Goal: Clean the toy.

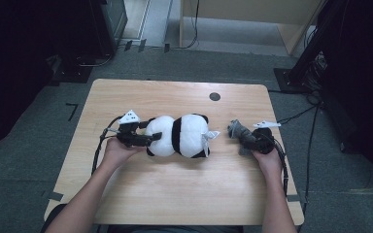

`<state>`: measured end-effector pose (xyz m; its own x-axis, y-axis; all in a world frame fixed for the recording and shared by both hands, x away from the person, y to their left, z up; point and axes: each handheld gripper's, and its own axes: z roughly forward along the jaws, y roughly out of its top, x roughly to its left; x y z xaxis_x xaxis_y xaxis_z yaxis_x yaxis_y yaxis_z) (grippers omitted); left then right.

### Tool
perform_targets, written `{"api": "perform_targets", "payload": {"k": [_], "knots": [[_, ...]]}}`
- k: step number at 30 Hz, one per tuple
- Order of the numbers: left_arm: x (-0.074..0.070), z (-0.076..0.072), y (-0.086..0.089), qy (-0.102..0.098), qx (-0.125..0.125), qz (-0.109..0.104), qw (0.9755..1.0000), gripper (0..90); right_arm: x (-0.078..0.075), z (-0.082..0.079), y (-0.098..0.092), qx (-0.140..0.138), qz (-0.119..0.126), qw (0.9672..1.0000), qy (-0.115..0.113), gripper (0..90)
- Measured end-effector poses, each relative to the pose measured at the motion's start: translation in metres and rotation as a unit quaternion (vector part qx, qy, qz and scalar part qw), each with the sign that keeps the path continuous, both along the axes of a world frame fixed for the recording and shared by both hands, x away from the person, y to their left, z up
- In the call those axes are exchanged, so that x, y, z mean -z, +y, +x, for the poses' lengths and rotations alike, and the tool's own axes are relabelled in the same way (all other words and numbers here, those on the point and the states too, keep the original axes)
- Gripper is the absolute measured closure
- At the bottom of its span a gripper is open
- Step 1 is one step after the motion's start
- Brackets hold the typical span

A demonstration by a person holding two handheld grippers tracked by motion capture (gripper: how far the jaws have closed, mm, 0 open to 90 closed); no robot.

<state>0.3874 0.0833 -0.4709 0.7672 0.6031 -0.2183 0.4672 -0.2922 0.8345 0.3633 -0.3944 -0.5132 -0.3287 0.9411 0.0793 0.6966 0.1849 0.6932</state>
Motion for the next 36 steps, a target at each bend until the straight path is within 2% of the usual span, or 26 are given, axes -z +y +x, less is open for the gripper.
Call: {"api": "perform_targets", "payload": {"k": [1,2,4,6,8,10,13,17,18,19,21,24,26,30,33,35,36], "knots": [[0.0,0.0,0.0,0.001,0.001,0.0,1.0,24.0,0.001,0.0,-0.002,0.002,0.008,1.0,-0.002,40.3],[0.0,0.0,0.001,0.003,0.002,0.0,1.0,24.5,0.001,-0.001,-0.002,-0.002,0.007,1.0,-0.005,39.3],[0.0,0.0,0.001,0.005,0.003,-0.001,1.0,25.3,0.003,-0.003,0.001,-0.011,-0.018,0.9996,-0.016,38.3],[0.0,0.0,0.001,0.007,0.002,-0.003,1.0,25.4,0.005,-0.004,0.001,-0.014,-0.016,0.9995,-0.024,35.6],[0.0,0.0,0.001,0.008,0.002,-0.003,1.0,25.4,0.006,-0.004,0.0,-0.008,-0.017,0.9995,-0.024,29.3],[0.0,0.0,0.001,0.008,0.002,-0.003,1.0,25.4,0.005,-0.003,0.001,-0.001,-0.018,0.9996,-0.019,27.7],[0.0,0.001,0.002,0.01,0.003,-0.005,0.9999,25.4,-0.001,0.0,0.004,0.014,-0.029,0.9994,0.006,33.2],[0.0,0.0,0.002,0.014,0.002,-0.003,0.9999,25.5,-0.008,-0.002,0.008,0.001,-0.03,0.9995,-0.009,40.1],[0.0,0.0,0.002,0.014,0.003,-0.002,0.9999,25.6,-0.009,-0.003,0.009,0.0,-0.029,0.9995,-0.01,43.2],[0.0,0.0,0.002,0.015,0.004,-0.003,0.9999,25.8,-0.011,-0.003,0.01,-0.001,-0.031,0.9995,-0.01,51.9],[0.0,0.0,0.003,0.018,0.007,-0.005,0.9998,28.0,-0.013,-0.002,0.011,-0.003,-0.029,0.9996,0.001,61.0],[0.0,0.001,0.004,0.021,0.009,-0.009,0.9997,31.3,-0.018,0.001,0.007,0.0,0.004,0.9997,0.024,66.9],[0.001,0.001,0.004,0.023,0.009,-0.013,0.9996,31.4,-0.022,0.001,0.005,0.002,0.02,0.9995,0.026,67.0],[0.002,0.001,0.005,0.022,0.005,-0.019,0.9996,30.6,-0.036,-0.004,0.007,0.001,0.034,0.9994,0.001,67.0],[0.004,0.0,0.006,0.023,-0.002,-0.028,0.9993,28.4,-0.044,-0.008,0.013,-0.004,0.045,0.9989,-0.006,66.8],[0.004,-0.001,0.006,0.025,-0.004,-0.026,0.9993,26.4,-0.047,-0.011,0.02,-0.012,0.055,0.9984,-0.007,66.8],[0.004,0.0,0.006,0.026,-0.004,-0.025,0.9994,24.9,-0.049,-0.011,0.024,-0.018,0.049,0.9986,-0.009,66.7]]}}
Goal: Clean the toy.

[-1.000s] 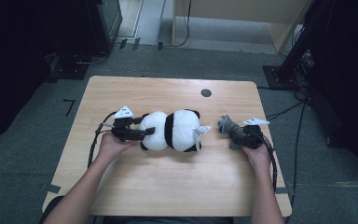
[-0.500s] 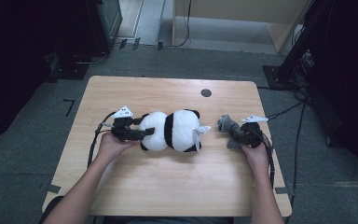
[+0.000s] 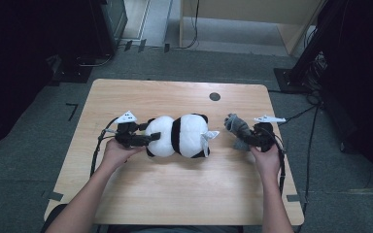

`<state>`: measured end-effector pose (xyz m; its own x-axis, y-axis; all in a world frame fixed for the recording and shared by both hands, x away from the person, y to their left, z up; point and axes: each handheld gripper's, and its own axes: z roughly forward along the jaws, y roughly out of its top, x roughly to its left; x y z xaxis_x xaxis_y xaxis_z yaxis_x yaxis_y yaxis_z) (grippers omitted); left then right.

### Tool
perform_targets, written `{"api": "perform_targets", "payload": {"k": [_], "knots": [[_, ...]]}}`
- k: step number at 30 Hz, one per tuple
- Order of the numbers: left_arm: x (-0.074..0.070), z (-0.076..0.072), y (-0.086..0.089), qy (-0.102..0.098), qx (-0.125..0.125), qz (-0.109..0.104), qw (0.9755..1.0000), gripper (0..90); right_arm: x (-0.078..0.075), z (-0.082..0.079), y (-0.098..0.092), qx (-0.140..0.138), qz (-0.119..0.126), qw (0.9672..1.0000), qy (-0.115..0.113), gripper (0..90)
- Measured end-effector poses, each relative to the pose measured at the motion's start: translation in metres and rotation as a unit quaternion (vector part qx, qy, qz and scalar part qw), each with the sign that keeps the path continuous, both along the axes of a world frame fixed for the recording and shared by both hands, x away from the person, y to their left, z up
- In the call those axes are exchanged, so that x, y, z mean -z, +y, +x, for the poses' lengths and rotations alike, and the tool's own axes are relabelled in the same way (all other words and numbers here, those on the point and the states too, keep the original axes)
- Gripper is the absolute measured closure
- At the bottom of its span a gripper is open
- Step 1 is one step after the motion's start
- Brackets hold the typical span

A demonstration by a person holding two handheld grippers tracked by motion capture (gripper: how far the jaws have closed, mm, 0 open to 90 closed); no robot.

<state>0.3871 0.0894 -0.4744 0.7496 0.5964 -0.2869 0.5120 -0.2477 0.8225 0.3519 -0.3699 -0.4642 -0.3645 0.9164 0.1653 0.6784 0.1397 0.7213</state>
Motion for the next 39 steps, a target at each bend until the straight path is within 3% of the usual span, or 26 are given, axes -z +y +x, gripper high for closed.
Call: {"api": "perform_targets", "payload": {"k": [2,5,6,9,12,15,19,22,29,33,39], "knots": [[-0.001,0.001,0.002,0.007,-0.002,0.005,1.0,19.5,-0.004,0.0,0.008,-0.01,-0.016,0.9998,-0.005,66.6],[-0.002,0.003,0.006,0.047,-0.002,0.004,0.9989,15.3,-0.012,0.0,0.014,-0.015,-0.014,0.9997,-0.013,66.6],[-0.005,0.002,0.008,0.048,-0.002,0.004,0.9988,15.5,-0.014,0.0,0.016,-0.016,-0.012,0.9997,-0.013,66.6],[-0.011,-0.002,0.013,0.025,0.002,0.012,0.9996,17.0,-0.021,0.002,0.021,-0.023,-0.015,0.9995,-0.014,66.7],[-0.012,-0.005,0.016,0.04,0.011,0.012,0.9991,17.0,-0.031,0.004,0.027,-0.031,-0.022,0.9991,-0.021,66.6],[-0.012,-0.008,0.013,0.034,0.021,0.001,0.9992,17.0,-0.044,0.008,0.033,-0.04,-0.022,0.9985,-0.029,66.6],[-0.005,-0.008,-0.001,0.021,0.017,0.031,0.9992,16.7,-0.065,0.012,0.047,-0.059,-0.026,0.9972,-0.037,66.5],[0.0,-0.008,-0.005,0.004,0.011,0.042,0.999,13.0,-0.08,0.016,0.06,-0.077,-0.025,0.9958,-0.042,66.0],[0.012,-0.001,-0.002,0.045,0.013,0.001,0.9989,7.8,-0.106,0.028,0.096,-0.122,-0.025,0.991,-0.049,65.7],[0.011,-0.002,-0.001,0.048,0.022,-0.004,0.9986,18.0,-0.112,0.039,0.118,-0.143,-0.02,0.9884,-0.046,65.7],[0.012,-0.006,-0.001,0.04,0.014,-0.012,0.999,31.7,-0.113,0.052,0.154,-0.174,-0.027,0.9836,-0.041,65.6]]}}
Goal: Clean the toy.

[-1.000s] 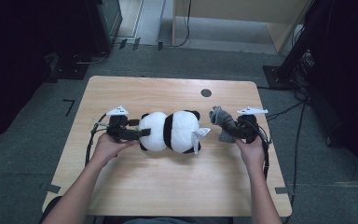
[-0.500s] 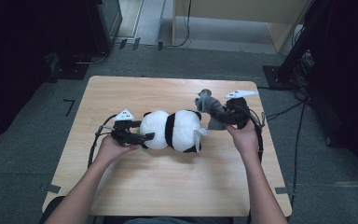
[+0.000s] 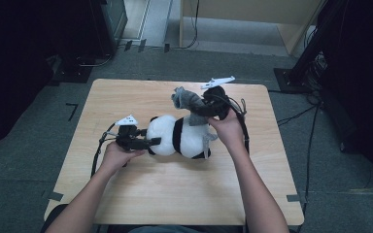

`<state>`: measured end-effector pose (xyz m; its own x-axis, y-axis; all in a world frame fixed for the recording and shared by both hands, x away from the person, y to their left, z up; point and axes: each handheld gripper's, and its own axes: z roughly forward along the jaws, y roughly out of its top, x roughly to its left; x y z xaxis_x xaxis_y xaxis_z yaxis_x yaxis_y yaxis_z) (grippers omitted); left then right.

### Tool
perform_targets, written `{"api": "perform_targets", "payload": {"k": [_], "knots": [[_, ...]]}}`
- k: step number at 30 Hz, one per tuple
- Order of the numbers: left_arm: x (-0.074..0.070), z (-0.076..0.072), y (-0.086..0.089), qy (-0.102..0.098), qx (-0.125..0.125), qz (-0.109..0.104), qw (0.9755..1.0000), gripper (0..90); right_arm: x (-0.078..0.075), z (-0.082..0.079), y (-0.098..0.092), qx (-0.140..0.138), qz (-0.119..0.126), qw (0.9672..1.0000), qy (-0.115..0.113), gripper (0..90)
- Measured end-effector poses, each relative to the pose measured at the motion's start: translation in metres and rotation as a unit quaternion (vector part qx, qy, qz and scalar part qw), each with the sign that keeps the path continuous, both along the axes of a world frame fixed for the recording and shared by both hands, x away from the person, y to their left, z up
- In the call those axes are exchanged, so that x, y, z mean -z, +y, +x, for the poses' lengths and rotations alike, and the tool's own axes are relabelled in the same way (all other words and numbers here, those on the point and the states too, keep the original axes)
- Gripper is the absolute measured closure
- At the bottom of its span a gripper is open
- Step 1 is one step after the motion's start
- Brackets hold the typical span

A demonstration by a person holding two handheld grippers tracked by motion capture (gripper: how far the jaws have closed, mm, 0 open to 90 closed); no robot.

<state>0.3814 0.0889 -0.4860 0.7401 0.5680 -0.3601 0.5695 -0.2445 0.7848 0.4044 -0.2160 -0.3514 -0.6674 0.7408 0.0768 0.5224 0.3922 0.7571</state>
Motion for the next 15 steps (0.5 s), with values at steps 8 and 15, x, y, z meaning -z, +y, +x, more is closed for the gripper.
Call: {"api": "perform_targets", "payload": {"k": [8,15], "knots": [[-0.001,-0.003,-0.003,-0.001,-0.01,0.004,0.9999,35.2,0.003,0.018,0.054,-0.039,-0.018,0.999,0.012,65.6],[-0.002,-0.005,-0.003,-0.005,-0.013,0.015,0.9998,35.4,0.018,0.028,0.101,-0.061,-0.031,0.997,0.035,65.3]]}}
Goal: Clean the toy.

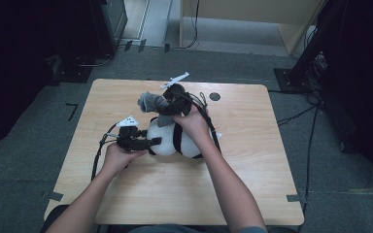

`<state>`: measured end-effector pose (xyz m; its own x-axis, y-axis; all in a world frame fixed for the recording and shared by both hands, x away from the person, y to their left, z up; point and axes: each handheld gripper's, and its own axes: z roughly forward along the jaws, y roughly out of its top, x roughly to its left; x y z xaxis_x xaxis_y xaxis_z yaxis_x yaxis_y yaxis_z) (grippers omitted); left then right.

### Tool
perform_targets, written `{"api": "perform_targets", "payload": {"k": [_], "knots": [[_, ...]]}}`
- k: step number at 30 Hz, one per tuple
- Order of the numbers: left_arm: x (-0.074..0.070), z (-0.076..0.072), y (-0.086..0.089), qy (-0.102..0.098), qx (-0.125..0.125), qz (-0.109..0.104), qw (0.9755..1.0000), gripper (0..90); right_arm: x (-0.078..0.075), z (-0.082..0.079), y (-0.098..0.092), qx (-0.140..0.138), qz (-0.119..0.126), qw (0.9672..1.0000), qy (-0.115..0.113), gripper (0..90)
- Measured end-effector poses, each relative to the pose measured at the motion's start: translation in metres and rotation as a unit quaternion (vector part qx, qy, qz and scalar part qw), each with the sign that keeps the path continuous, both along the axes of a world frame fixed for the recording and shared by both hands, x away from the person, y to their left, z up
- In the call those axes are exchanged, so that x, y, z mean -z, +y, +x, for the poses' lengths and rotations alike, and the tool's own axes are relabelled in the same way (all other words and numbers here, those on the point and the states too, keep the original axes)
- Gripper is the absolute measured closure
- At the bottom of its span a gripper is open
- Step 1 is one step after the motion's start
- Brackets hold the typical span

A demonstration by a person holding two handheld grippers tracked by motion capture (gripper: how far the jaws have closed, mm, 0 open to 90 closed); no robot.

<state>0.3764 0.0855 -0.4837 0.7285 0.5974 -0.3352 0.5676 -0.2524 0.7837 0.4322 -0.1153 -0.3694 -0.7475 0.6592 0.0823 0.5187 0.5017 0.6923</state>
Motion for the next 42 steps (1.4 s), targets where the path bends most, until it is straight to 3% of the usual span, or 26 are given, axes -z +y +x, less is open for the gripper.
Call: {"api": "perform_targets", "payload": {"k": [6,8,17,21,27,36,42], "knots": [[0.001,0.0,0.0,0.004,-0.002,0.0,1.0,34.7,0.025,0.01,0.014,-0.008,-0.045,0.9984,0.034,63.7],[0.001,0.0,0.0,0.004,-0.005,-0.002,1.0,34.1,0.025,0.013,0.01,-0.001,-0.036,0.9985,0.042,63.7],[0.001,0.0,0.0,0.007,-0.006,-0.004,1.0,33.4,0.024,0.024,-0.027,0.041,-0.064,0.9961,0.046,63.8],[0.001,0.0,0.0,0.005,-0.007,-0.003,1.0,33.1,0.026,0.027,-0.05,0.064,-0.065,0.9946,0.049,63.6],[0.0,0.0,-0.001,0.006,-0.008,-0.007,0.9999,32.0,0.027,0.03,-0.084,0.1,-0.046,0.9925,0.053,63.2],[0.001,0.0,0.0,0.006,-0.005,-0.008,0.9999,30.7,0.037,0.029,-0.121,0.14,-0.042,0.9872,0.063,63.1],[0.001,0.001,0.0,0.009,-0.005,-0.013,0.9999,29.5,0.049,0.028,-0.141,0.16,-0.033,0.9831,0.082,63.3]]}}
